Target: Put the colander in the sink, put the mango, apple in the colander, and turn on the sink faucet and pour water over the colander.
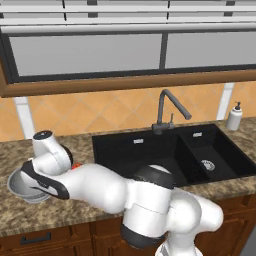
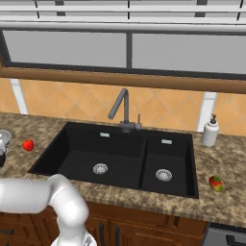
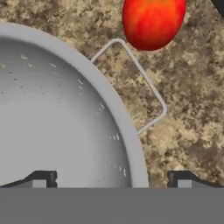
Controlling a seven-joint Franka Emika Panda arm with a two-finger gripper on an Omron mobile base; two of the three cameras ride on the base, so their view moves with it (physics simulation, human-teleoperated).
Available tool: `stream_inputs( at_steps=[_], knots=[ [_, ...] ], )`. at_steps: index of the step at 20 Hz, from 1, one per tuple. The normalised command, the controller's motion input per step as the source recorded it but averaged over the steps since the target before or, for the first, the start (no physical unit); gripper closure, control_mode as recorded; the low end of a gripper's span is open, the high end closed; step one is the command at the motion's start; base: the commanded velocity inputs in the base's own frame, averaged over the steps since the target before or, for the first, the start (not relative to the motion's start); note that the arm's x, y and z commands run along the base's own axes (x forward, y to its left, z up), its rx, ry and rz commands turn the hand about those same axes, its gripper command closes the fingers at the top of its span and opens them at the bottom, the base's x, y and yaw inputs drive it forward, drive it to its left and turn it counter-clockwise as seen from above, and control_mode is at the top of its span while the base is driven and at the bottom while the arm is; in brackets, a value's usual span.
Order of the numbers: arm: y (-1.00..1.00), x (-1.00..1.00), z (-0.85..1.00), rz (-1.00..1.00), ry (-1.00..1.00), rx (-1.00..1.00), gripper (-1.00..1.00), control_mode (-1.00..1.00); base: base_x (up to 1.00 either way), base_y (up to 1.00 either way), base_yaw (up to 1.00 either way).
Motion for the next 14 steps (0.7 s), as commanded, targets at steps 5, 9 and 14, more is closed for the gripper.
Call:
stream_inputs(
  at_steps=[5, 9, 14],
  knots=[
    [0.03, 0.05, -0.27, -0.03, -0.01, 0.00, -1.00, -1.00, 0.00, 0.00, 0.00],
    [0.02, 0.00, -0.30, -0.01, 0.00, 0.00, 1.00, -1.00, 0.00, 0.00, 0.00],
    [0.00, 0.00, -0.33, -0.01, 0.00, 0.00, 1.00, -1.00, 0.00, 0.00, 0.00]
  ],
)
